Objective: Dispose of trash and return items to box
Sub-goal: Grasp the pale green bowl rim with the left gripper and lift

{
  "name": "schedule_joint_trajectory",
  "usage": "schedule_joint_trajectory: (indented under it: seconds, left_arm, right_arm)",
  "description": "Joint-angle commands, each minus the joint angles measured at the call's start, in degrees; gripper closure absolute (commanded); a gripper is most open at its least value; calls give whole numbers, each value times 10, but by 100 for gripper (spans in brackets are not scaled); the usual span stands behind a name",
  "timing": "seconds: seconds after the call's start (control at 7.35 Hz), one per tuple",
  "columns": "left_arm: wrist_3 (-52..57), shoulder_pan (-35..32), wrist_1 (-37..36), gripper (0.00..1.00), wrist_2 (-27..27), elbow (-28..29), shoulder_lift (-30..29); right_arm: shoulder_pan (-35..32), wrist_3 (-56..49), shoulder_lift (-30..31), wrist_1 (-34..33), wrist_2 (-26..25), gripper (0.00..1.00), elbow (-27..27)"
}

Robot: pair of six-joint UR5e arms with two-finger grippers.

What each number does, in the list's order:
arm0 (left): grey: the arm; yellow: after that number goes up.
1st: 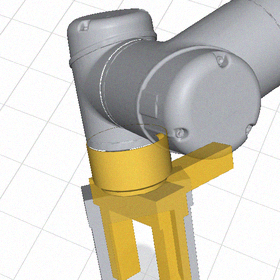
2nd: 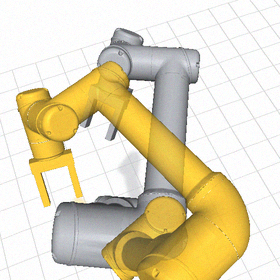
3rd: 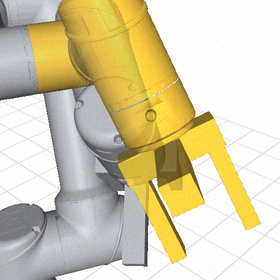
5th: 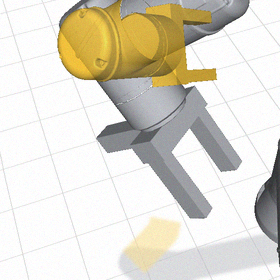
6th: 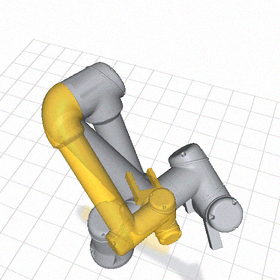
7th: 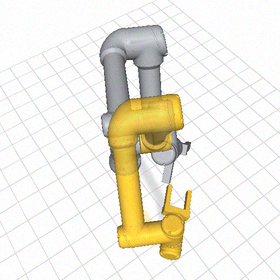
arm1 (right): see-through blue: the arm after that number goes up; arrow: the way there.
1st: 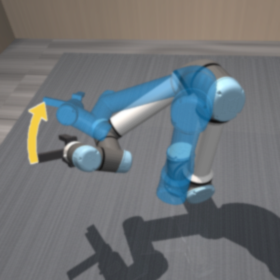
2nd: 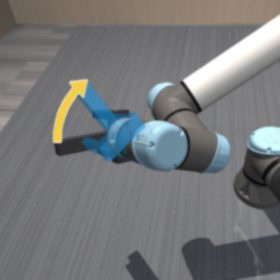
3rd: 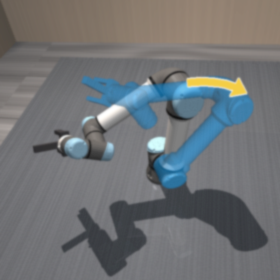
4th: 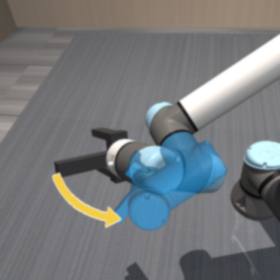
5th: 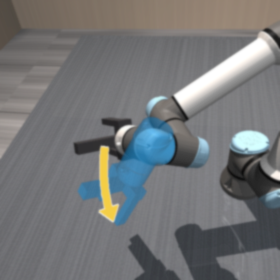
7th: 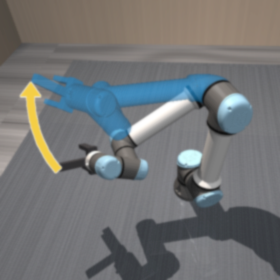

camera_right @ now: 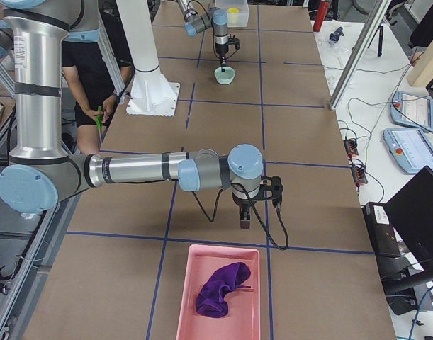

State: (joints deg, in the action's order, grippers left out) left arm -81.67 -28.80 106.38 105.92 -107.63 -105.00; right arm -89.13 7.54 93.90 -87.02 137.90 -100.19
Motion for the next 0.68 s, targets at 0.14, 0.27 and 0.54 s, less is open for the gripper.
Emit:
schedule_joint_trajectory:
  seconds: [0.14,0.27,0.54]
  left_arm:
    - [80,-99,-35,100,40,-36,15]
    - [139,-142,-42,100,52,-45,32]
    - [285,-228,-42,100,57,-45,83]
  right_arm:
    - [2,-2,0,0,-3,0,1]
    - [2,-3,0,0,-3,0,1]
    - [2,-2,0,0,-3,0,1]
